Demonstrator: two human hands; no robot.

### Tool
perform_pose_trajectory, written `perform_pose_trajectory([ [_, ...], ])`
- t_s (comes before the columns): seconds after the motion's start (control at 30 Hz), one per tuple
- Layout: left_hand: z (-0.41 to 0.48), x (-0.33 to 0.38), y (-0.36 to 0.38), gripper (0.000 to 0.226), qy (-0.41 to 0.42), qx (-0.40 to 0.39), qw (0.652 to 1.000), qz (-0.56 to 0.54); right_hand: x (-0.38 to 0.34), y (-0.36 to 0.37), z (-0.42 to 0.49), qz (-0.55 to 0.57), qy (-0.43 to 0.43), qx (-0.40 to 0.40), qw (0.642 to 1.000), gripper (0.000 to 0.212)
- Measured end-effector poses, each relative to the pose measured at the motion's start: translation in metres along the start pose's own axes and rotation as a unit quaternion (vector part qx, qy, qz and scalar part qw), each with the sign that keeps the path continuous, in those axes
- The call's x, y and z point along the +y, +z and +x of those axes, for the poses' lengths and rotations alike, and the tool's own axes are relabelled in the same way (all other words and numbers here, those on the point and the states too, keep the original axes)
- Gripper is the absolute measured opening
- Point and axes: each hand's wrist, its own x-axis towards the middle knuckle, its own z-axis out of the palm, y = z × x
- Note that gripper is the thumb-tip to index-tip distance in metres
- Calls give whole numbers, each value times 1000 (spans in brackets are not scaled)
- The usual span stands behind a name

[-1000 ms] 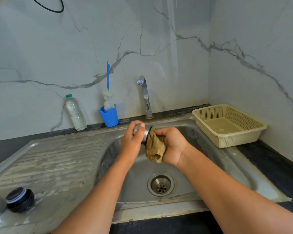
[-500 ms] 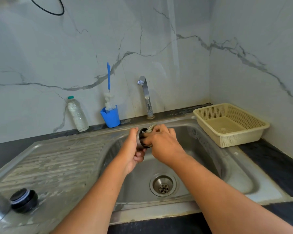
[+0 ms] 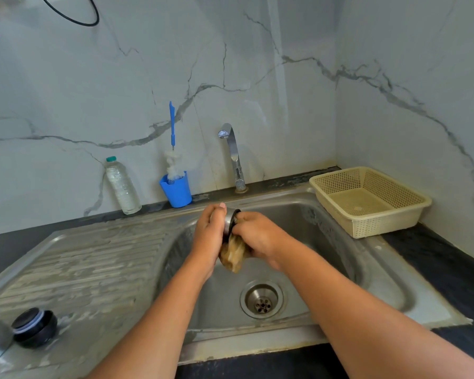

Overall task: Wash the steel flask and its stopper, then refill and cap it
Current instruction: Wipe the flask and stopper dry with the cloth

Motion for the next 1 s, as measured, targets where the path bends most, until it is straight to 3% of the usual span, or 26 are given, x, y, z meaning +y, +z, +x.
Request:
perform_pose_trajectory([
  [0.07, -1, -1, -2, 22, 24, -16, 1000, -3, 2, -5, 1, 178, 58, -29, 982, 23],
  [0.17, 1, -3, -4, 22, 48, -53, 996, 45, 3, -16, 2, 313, 112, -48, 942, 25],
  [0.27, 1, -1, -5, 19, 44, -76, 993, 81, 2, -31, 6, 474, 144, -63, 866, 40],
  [0.37, 2, -1, -8, 16, 24, -111, 992, 55, 0, -35, 6, 553, 137, -53, 820, 37],
  [0.43, 2, 0, -8, 18, 5, -113, 993, 33, -3, -34, 5, 551, 111, -68, 825, 36],
  [0.5, 3, 2, -10, 22, 0, -108, 994, 18, -5, -33, -2, 488, 74, -110, 862, 35],
  [0.6, 1, 1, -11, 41, -33, -117, 993, -12, -6, -27, -9, 295, 27, -128, 947, 22],
  [0.73, -1, 1, -15, 56, -130, -121, 981, -74, 1, -25, -2, 40, -45, -84, 995, 21],
  [0.8, -1, 1, -17, 56, -161, -124, 977, -71, 3, -24, 0, -120, -82, -39, 989, 27],
  [0.9, 2, -1, -18, 59, -206, -103, 970, -73, 4, -21, 5, -299, -159, 52, 940, 34],
  [1.0, 4, -3, -18, 54, -214, -71, 971, -77, 2, -23, 4, -290, -208, 151, 922, 36],
])
